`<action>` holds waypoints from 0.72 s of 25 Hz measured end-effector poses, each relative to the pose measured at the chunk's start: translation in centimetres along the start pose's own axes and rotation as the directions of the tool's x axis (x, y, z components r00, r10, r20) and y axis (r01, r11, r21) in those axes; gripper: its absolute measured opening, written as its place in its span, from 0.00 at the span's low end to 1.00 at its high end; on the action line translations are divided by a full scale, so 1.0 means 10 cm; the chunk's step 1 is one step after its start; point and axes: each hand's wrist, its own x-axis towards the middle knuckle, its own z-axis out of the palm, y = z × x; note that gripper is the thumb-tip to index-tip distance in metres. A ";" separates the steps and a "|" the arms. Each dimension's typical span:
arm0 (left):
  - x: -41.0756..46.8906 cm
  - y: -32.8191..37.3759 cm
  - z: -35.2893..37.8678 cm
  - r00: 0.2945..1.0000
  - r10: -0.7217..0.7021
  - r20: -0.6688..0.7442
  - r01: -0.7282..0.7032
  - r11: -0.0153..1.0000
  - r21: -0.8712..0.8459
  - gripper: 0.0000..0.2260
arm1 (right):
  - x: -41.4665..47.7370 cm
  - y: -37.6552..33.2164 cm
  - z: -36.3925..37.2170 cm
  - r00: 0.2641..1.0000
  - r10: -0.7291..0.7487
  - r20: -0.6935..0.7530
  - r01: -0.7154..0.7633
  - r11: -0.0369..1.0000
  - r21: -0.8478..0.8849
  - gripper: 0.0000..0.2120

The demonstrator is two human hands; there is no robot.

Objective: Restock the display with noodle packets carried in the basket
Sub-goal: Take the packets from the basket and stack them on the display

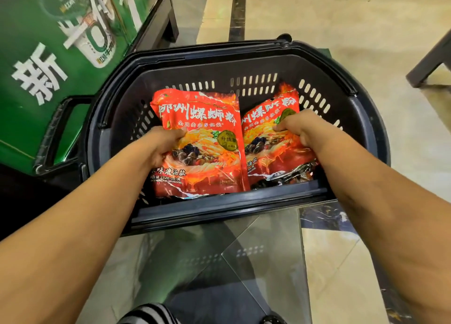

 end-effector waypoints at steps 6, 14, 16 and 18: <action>-0.69 0.52 -0.28 0.968 0.246 -0.053 -0.249 0.967 -0.051 0.07 | -0.38 -0.11 -0.19 0.905 -0.361 -0.226 0.363 0.931 -0.031 0.10; -2.47 1.67 -1.14 0.971 0.203 -0.125 -0.220 0.965 -0.146 0.04 | -2.28 -1.28 -1.16 0.781 -0.620 -0.075 0.622 0.783 0.008 0.05; -3.06 1.96 -1.34 0.968 0.195 -0.158 -0.224 0.955 -0.196 0.05 | -2.80 -1.59 -1.37 0.767 -0.640 -0.042 0.641 0.768 0.007 0.06; -3.66 2.18 -1.51 0.971 0.173 -0.165 -0.209 0.949 -0.235 0.08 | -3.35 -1.86 -1.51 0.765 -0.644 0.000 0.644 0.765 0.024 0.08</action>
